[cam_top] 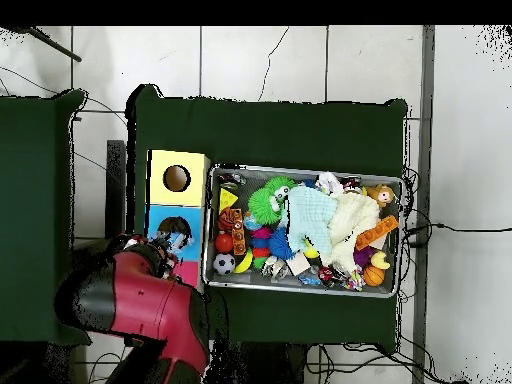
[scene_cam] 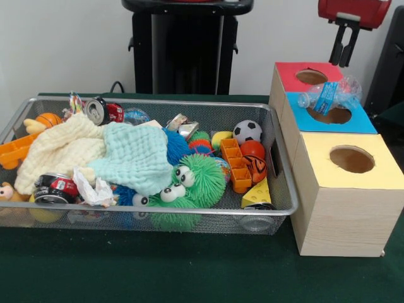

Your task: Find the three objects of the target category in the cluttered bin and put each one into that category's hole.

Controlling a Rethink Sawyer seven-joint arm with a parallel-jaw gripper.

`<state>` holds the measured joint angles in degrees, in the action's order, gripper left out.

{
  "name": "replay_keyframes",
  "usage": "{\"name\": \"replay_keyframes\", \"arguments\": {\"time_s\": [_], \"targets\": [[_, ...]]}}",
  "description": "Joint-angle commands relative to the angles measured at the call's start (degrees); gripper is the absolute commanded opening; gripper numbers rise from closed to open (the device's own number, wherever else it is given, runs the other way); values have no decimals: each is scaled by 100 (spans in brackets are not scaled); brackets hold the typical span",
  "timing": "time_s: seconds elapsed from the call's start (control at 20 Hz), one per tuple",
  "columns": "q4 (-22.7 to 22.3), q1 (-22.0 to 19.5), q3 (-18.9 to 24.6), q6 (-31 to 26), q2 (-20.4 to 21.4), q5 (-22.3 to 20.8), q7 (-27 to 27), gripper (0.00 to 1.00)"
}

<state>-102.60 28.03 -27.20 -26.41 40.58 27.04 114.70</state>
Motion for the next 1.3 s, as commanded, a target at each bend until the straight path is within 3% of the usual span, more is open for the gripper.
{"name": "replay_keyframes", "arguments": {"time_s": [0.05,0.5,1.3], "targets": [[315,37,92,-807,33,-55,1377,0],[-38,95,243,-102,-129,30,1349,0],[-697,-50,551,553,105,34,1105,0]]}}
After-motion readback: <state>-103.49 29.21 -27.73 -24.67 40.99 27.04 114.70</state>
